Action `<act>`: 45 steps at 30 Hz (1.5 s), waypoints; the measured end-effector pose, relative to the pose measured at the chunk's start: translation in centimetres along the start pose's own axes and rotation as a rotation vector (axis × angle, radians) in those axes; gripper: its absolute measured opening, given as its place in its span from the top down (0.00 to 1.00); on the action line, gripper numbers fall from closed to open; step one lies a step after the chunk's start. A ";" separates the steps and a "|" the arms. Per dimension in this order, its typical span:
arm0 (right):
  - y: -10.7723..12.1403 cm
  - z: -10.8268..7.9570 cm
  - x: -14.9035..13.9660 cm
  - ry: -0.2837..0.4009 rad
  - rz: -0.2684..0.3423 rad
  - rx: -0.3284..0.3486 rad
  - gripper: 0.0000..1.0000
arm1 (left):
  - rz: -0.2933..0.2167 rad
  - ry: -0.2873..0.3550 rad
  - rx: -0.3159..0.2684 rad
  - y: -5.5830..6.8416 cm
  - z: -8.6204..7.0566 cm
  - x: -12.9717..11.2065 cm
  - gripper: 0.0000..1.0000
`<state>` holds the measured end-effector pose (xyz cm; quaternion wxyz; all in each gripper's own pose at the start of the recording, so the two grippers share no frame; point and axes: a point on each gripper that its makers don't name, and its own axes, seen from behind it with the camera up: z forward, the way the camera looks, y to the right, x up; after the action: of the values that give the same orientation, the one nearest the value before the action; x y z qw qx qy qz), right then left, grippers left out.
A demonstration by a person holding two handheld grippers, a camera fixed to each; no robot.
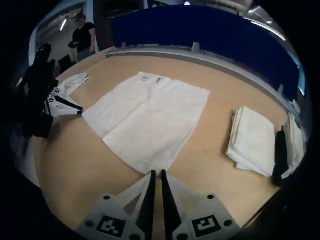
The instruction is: Fold towel
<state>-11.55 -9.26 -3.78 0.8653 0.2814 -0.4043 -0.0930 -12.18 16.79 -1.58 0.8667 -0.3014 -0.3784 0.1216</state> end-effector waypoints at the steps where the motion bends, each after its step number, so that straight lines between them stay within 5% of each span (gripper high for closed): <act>1: 0.0 0.0 0.0 0.000 0.000 0.000 0.90 | 0.000 -0.003 -0.009 0.2 0.0 0.0 0.80; 4: 0.0 0.0 -0.1 -0.002 0.000 0.000 0.90 | -0.004 -0.010 -0.028 0.7 0.0 -0.2 0.57; 8: -0.1 0.1 -0.2 -0.005 0.001 0.001 0.90 | -0.011 -0.011 -0.042 1.0 0.1 -0.2 0.44; 14: -0.1 0.1 -0.3 -0.007 0.000 0.000 0.90 | -0.008 -0.010 -0.051 1.3 0.5 -0.1 0.42; 20: 0.0 0.1 -0.4 -0.007 0.001 0.000 0.90 | -0.004 -0.021 -0.048 1.2 1.0 -0.4 0.53; 26: 0.1 0.1 -0.4 -0.007 0.002 0.000 0.90 | -0.007 -0.023 -0.037 0.7 0.9 -0.5 0.78; 45: 0.2 0.0 0.5 0.003 -0.005 0.004 0.90 | -0.004 0.000 -0.021 0.3 0.3 1.0 0.86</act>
<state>-11.26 -9.31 -3.38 0.8651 0.2842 -0.4024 -0.0937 -11.75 17.58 -1.02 0.8637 -0.3098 -0.3802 0.1161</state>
